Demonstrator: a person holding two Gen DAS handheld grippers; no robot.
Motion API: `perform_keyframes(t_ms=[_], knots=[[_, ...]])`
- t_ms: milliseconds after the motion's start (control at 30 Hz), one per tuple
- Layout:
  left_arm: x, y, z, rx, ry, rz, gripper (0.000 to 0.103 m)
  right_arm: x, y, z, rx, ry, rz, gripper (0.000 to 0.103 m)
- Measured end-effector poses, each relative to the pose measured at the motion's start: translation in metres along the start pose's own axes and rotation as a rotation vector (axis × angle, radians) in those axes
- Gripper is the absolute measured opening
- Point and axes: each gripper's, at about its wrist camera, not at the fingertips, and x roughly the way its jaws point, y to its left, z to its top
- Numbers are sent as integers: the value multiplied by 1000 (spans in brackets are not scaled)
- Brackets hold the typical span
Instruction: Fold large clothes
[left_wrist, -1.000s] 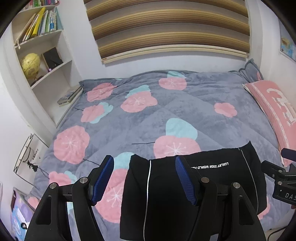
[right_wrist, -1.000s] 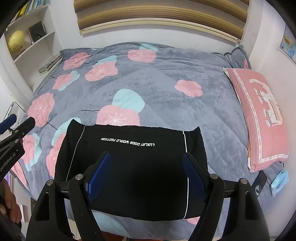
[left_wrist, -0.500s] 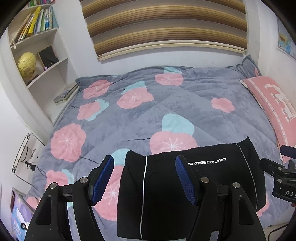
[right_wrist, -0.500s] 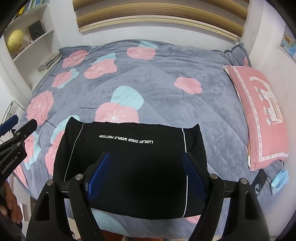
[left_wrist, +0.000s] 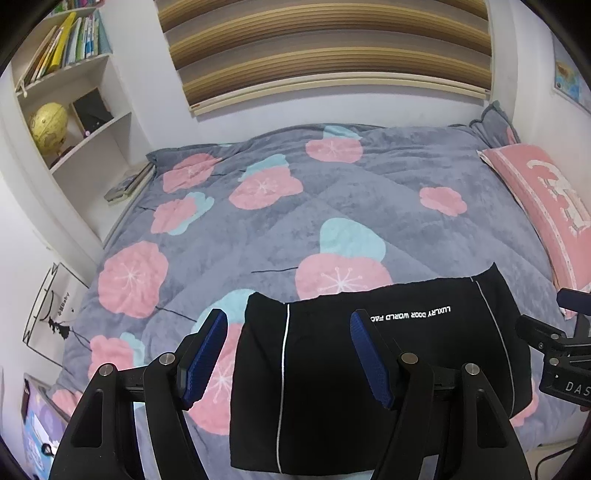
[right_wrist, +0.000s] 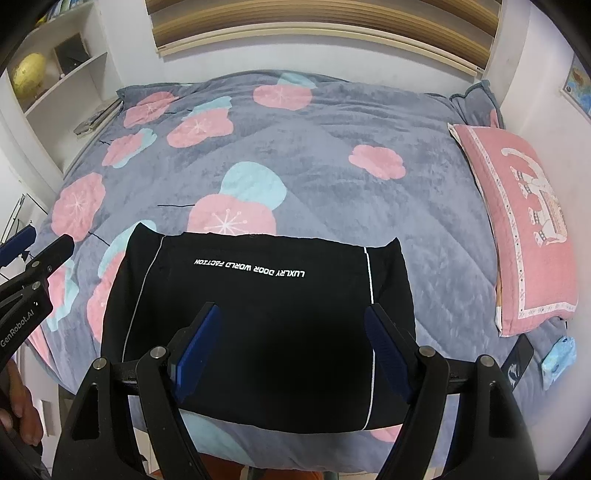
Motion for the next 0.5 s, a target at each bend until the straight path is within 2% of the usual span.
perform_keyframes(t_ms=[367,500], knots=[[8,-3,0,9,16,0,70,4,-1,1,2,9,3,82],[4,2,-2,-3,-33,-29,70,6,-1,1,2,10,0,82]])
